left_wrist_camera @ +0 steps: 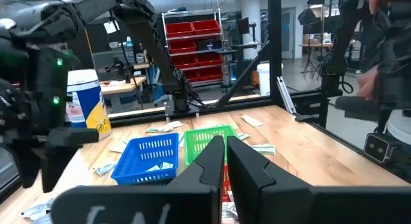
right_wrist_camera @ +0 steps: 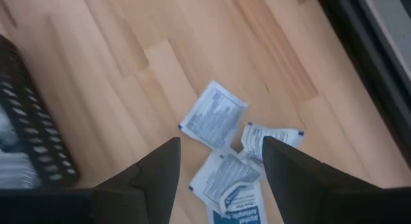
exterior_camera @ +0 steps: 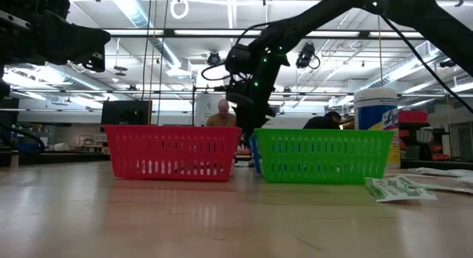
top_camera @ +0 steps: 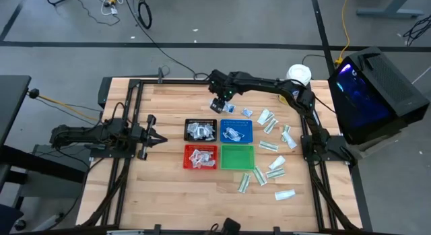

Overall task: Pick & Place First Aid Supplies
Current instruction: Put the blue alcohol pad into the blue bin

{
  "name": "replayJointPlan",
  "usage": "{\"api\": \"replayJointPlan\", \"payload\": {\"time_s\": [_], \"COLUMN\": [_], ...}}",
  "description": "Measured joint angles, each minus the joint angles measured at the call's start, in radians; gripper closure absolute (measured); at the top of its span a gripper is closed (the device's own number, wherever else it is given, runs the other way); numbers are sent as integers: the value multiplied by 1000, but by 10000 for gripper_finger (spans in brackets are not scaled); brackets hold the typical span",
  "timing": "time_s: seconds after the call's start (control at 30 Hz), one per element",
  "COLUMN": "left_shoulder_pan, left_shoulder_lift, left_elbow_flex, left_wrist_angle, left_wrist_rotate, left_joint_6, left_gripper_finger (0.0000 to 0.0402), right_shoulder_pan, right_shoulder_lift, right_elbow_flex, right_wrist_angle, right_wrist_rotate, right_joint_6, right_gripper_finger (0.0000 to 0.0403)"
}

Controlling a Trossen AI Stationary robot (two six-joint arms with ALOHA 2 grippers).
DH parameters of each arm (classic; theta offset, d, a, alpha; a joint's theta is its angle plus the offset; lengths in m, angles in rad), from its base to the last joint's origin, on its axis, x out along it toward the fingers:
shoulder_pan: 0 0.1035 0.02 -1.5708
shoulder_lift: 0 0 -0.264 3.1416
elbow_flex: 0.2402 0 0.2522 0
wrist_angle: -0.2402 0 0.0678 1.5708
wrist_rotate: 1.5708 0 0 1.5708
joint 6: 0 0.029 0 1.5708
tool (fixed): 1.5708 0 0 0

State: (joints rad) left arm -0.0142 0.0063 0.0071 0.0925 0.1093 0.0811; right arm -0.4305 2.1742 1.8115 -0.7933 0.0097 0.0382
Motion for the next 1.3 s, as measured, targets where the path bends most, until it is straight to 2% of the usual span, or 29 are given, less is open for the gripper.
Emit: {"api": "replayJointPlan", "payload": {"time_s": [0.23,0.4,0.67,0.87,1.1,1.3], "left_shoulder_pan": [0,0,0,0,0,0], "left_shoulder_lift": [0,0,0,0,0,0], "left_elbow_flex": [0,0,0,0,0,0], "left_wrist_angle": [0,0,0,0,0,0], "left_wrist_rotate": [0,0,0,0,0,0], "left_joint_6": [0,0,0,0,0,0], "left_gripper_finger": [376,376,376,376,376,376], "right_shoulder_pan": [7,-7,-50,-32,-16,1], "right_shoulder_lift": [-2,-52,-76,-69,-69,-66], "right_elbow_flex": [45,48,48,48,43,-55], "right_wrist_angle": [-60,-88,-86,-58,-13,39], "right_wrist_rotate": [8,8,12,-10,-23,-64], "right_joint_6": [32,24,48,93,-50,-150], "right_gripper_finger": [179,179,179,179,179,179]}}
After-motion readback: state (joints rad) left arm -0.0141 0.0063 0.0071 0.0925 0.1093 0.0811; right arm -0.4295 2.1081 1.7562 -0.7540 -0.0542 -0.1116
